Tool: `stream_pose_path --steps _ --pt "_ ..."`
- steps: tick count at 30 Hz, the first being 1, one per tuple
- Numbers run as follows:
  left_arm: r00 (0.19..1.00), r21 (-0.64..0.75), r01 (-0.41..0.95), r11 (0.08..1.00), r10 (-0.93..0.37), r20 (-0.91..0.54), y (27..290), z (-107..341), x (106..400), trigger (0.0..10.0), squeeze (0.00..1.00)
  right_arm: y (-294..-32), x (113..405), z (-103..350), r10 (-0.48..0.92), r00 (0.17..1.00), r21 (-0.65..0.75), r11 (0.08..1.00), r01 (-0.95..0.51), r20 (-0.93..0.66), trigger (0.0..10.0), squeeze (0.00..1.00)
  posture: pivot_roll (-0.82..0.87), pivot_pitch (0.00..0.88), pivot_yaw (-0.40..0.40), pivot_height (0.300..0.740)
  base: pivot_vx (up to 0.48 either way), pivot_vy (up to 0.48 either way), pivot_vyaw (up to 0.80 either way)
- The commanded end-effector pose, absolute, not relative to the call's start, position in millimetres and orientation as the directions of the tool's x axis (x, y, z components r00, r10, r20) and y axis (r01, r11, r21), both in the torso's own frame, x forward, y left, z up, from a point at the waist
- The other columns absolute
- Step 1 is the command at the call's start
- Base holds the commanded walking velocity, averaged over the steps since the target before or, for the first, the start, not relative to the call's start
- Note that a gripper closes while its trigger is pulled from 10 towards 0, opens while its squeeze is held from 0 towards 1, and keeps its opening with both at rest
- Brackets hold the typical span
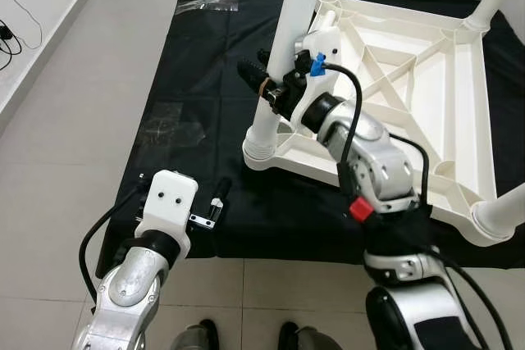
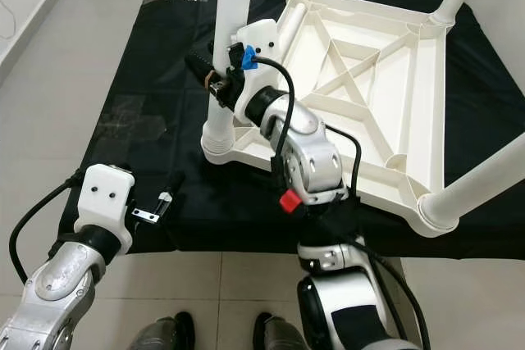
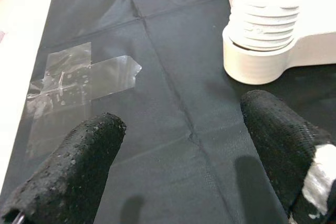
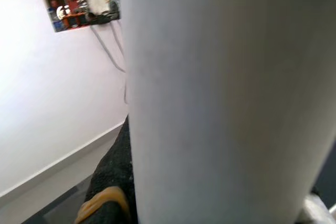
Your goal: Building children table
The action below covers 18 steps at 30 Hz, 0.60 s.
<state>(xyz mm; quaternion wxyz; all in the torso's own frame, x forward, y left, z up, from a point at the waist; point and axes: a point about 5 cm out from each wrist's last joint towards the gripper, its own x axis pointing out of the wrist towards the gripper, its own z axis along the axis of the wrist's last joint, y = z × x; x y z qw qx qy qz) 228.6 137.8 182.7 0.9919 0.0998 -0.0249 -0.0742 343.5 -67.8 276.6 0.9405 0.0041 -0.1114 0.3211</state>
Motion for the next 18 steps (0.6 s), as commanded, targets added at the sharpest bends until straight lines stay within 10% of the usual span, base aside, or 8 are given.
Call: stream_pose_path --steps 1,18 --pt "0.987 0.215 0.149 0.965 -0.157 0.023 139.6 179.8 228.5 10.0 0.0 -72.9 349.5 223.2 0.49 0.871 -0.045 0.87 -0.491 -0.032 10.0 0.0 0.13 0.289 -0.037 0.74 0.0 0.0 0.0" --pt "0.987 0.213 0.151 0.965 -0.159 0.025 138.6 179.3 228.6 10.0 0.0 -62.5 336.1 208.0 0.227 0.97 -0.098 0.967 -0.234 -0.083 10.0 0.0 0.13 0.282 -0.043 0.74 0.0 0.0 0.0"
